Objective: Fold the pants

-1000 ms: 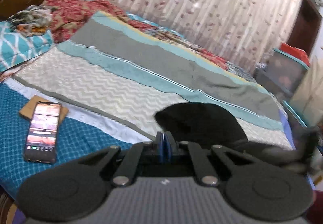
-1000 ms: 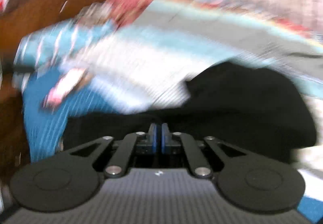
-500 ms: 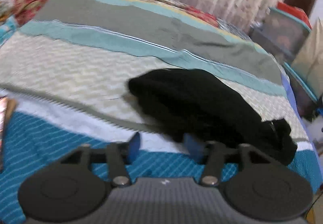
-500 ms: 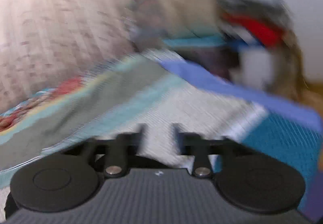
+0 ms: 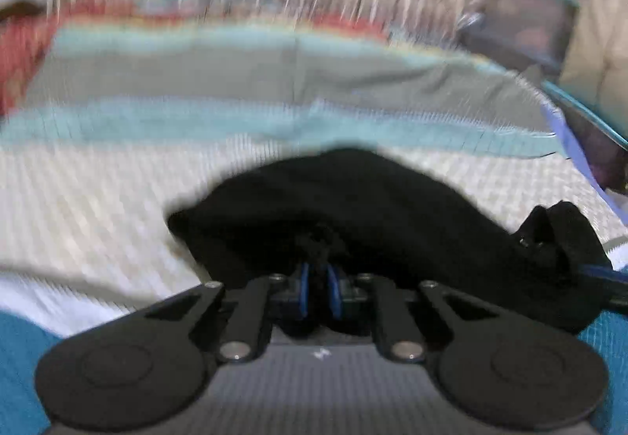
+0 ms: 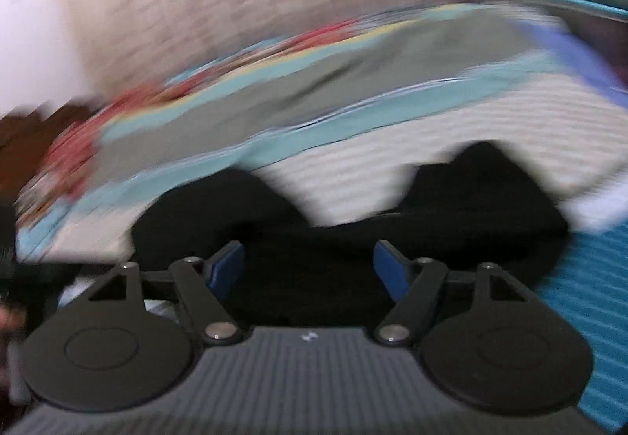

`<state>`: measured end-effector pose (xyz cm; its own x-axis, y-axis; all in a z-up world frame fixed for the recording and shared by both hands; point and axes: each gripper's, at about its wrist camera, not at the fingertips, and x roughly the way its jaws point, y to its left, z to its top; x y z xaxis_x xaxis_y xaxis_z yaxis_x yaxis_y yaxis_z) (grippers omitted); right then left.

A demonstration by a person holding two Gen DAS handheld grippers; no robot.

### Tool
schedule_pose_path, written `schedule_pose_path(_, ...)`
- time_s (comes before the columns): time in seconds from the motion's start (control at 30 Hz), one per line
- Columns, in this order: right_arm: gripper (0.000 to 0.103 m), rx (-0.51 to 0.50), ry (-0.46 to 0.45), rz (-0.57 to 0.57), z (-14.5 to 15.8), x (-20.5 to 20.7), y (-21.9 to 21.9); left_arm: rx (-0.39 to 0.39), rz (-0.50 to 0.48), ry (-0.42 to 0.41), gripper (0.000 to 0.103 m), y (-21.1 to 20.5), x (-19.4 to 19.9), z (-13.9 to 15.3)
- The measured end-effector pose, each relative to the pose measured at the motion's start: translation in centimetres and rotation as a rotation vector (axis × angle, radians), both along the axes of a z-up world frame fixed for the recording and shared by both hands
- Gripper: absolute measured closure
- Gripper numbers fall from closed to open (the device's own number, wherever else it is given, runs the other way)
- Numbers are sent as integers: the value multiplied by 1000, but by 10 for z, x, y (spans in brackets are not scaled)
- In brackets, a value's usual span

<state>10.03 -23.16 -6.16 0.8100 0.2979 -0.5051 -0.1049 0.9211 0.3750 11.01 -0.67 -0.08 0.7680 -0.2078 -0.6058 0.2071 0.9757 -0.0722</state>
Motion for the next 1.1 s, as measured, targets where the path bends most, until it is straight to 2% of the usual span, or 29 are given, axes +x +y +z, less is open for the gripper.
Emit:
schedule_pose_path(0.07, 22, 40, 19, 88, -2, 18, 29, 27, -18, -65, 93, 9, -23, 14)
schedule_pose_path(0.1, 22, 92, 48, 106, -5, 31, 37, 35, -21, -83, 93, 15, -33, 19)
schedule_pose_path(0.17, 23, 266, 128, 108, -18, 62, 47, 50, -17, -113, 93, 32, -55, 27)
schedule_pose_path(0.23, 57, 387, 209, 90, -26, 86, 52, 33, -6, -123, 93, 52, -77, 34)
schedule_pose_path(0.27, 95, 398, 247, 90, -26, 95, 56, 14, -3, -123, 93, 63, -87, 39)
schedule_pose_path(0.3, 96, 392, 273, 95, -24, 103, 61, -6, 4, -129, 93, 75, -97, 44)
schedule_pose_path(0.33, 96, 404, 252, 98, -15, 103, 64, -19, 17, -149, 93, 90, -108, 51)
schedule_pose_path(0.37, 96, 420, 205, 109, 8, 91, 66, -28, 30, -167, 93, 102, -116, 56)
schedule_pose_path(0.47, 97, 510, 14, 90, 66, 77, 42, -63, 85, -218, 93, 133, -139, 76)
schedule_pose_path(0.57, 97, 566, -180, 11, 113, 61, 5, -40, 117, -267, 93, 149, -156, 80)
schedule_pose_path(0.63, 97, 548, -264, -66, 133, 46, -19, -17, 119, -260, 93, 154, -164, 71)
schedule_pose_path(0.7, 97, 487, -290, -151, 135, 32, -40, -25, 92, -194, 92, 154, -166, 56)
schedule_pose_path(0.77, 97, 436, -266, -248, 122, 22, -58, -20, 45, -114, 89, 151, -170, 35)
schedule_pose_path(0.87, 97, 341, -152, -442, 82, 8, -85, -52, -80, 0, 86, 144, -177, 11)
schedule_pose_path(0.93, 93, 277, -16, -558, 50, 1, -101, -62, -183, 42, 83, 139, -186, 3)
schedule_pose_path(1.0, 92, 295, 105, -634, 19, -11, -118, -53, -257, 50, 77, 138, -194, 3)
schedule_pose_path(1.03, 91, 315, 142, -658, 7, -18, -125, -54, -259, 38, 68, 143, -198, 5)
schedule_pose_path(1.07, 83, 335, 167, -680, -3, -28, -130, -66, -246, 23, 62, 150, -198, 9)
schedule_pose_path(1.1, 61, 347, 178, -704, -9, -36, -133, -91, -216, 5, 50, 159, -197, 14)
